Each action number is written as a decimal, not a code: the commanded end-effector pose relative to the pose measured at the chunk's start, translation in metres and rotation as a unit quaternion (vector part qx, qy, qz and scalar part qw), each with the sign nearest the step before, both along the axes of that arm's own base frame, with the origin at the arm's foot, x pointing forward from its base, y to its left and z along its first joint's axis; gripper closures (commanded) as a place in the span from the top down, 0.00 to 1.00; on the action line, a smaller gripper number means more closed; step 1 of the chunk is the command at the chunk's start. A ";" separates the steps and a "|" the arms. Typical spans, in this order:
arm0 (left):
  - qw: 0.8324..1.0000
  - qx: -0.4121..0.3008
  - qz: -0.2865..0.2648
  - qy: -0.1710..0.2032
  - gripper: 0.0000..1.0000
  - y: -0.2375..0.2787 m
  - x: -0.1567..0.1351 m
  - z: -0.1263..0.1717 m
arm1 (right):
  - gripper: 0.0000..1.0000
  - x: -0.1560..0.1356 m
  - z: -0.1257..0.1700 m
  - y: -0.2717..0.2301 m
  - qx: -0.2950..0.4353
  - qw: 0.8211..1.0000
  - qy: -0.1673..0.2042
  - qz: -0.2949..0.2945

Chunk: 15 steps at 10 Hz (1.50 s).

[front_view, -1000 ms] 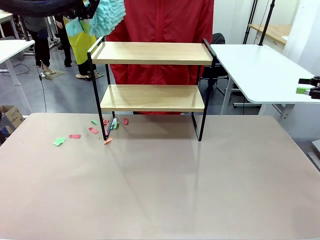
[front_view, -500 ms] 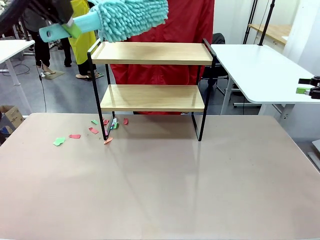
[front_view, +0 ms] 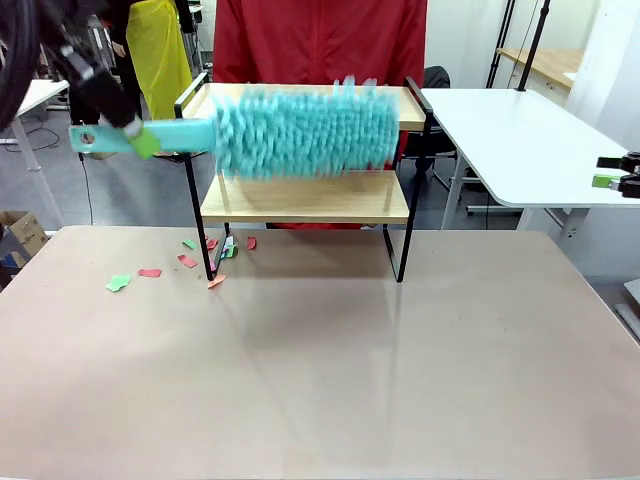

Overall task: Clean the shelf.
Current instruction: Clean the specific section of the Shelf indicated by the human with the Duster.

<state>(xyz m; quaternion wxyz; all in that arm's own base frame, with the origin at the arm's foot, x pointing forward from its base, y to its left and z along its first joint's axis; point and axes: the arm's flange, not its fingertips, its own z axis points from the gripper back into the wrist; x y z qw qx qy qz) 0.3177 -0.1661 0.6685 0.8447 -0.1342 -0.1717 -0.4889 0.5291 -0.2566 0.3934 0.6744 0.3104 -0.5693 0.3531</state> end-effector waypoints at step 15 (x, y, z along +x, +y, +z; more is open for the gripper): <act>0.934 0.348 -0.067 0.039 0.13 0.070 -0.082 0.031 | 1.00 0.001 0.007 0.004 -0.006 1.000 0.006 -0.005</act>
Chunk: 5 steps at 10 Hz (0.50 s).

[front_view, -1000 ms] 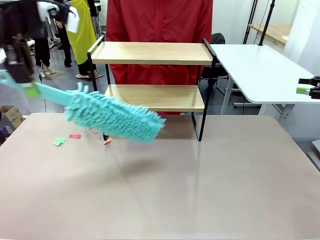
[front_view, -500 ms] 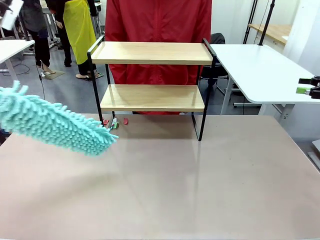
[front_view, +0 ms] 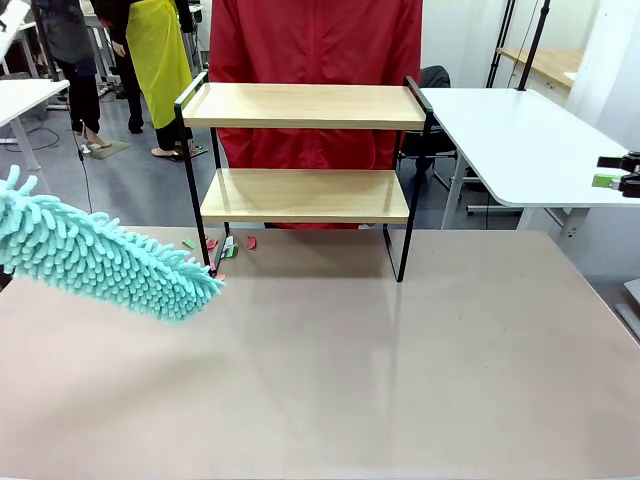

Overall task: Clean the shelf.
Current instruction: Hand the Duster back to the human.

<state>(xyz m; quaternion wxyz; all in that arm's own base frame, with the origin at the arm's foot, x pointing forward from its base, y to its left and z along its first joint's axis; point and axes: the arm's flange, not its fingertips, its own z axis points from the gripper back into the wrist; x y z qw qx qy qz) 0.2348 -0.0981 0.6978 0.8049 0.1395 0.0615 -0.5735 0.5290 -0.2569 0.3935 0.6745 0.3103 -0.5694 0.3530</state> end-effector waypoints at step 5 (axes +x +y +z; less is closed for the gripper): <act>1.000 -0.007 0.006 -0.008 0.13 0.002 0.000 0.002 | 1.00 0.001 0.007 0.004 -0.006 1.000 0.006 -0.005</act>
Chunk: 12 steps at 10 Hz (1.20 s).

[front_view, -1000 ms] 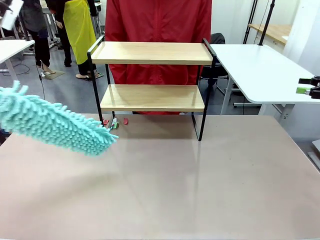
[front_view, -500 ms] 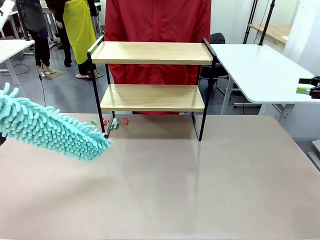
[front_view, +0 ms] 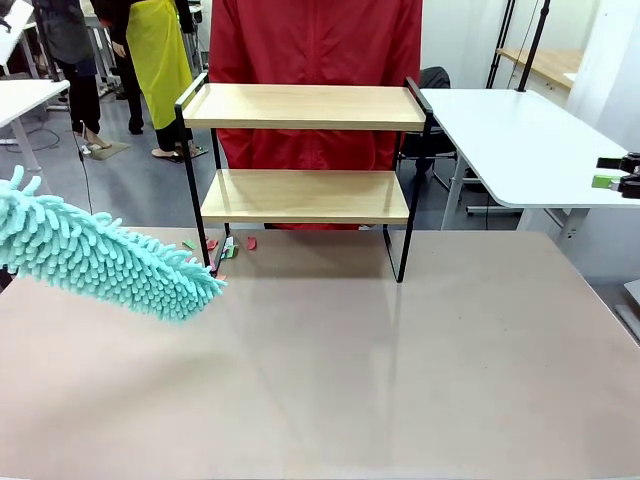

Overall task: Clean the shelf.
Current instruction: Hand the Duster back to the human.

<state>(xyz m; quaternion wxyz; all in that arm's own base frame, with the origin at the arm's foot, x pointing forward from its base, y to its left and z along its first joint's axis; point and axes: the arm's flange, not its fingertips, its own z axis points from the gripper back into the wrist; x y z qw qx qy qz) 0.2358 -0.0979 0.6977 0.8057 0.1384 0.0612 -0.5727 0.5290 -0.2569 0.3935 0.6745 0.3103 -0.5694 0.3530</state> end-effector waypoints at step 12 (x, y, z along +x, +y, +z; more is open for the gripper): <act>0.984 -0.164 0.032 -0.061 0.13 0.051 -0.045 0.024 | 1.00 -0.033 0.126 0.080 0.094 0.989 0.028 0.112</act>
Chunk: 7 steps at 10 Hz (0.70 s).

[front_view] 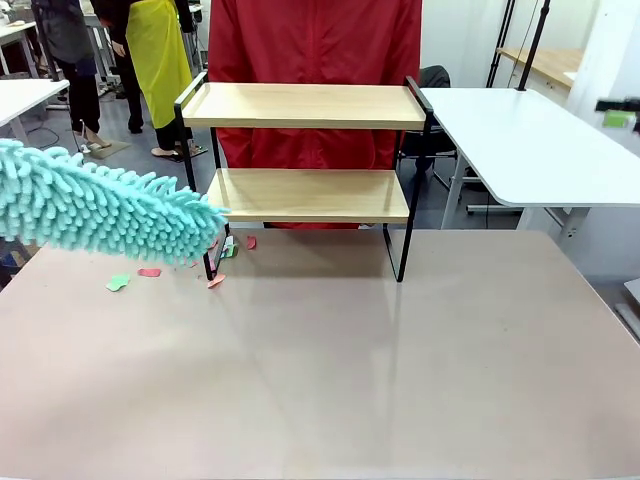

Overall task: Clean the shelf.
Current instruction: Hand the Duster back to the human.

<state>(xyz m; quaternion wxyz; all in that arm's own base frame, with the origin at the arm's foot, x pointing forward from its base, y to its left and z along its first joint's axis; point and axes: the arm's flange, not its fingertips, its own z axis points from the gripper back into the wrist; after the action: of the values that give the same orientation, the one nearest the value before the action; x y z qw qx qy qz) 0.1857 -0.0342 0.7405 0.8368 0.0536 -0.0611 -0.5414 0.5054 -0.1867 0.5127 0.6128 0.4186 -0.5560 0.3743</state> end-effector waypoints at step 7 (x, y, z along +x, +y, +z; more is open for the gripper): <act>0.968 -0.238 -0.080 0.019 0.13 -0.039 0.046 -0.114 | 1.00 -0.100 0.026 0.146 0.094 0.983 0.117 0.106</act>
<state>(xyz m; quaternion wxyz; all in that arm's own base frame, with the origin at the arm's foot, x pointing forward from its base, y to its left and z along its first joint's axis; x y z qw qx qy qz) 0.2319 -0.0766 0.6400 0.8020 -0.1194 -0.1528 -0.5650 0.4156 -0.0497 0.5401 0.5883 0.5535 -0.4623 0.3657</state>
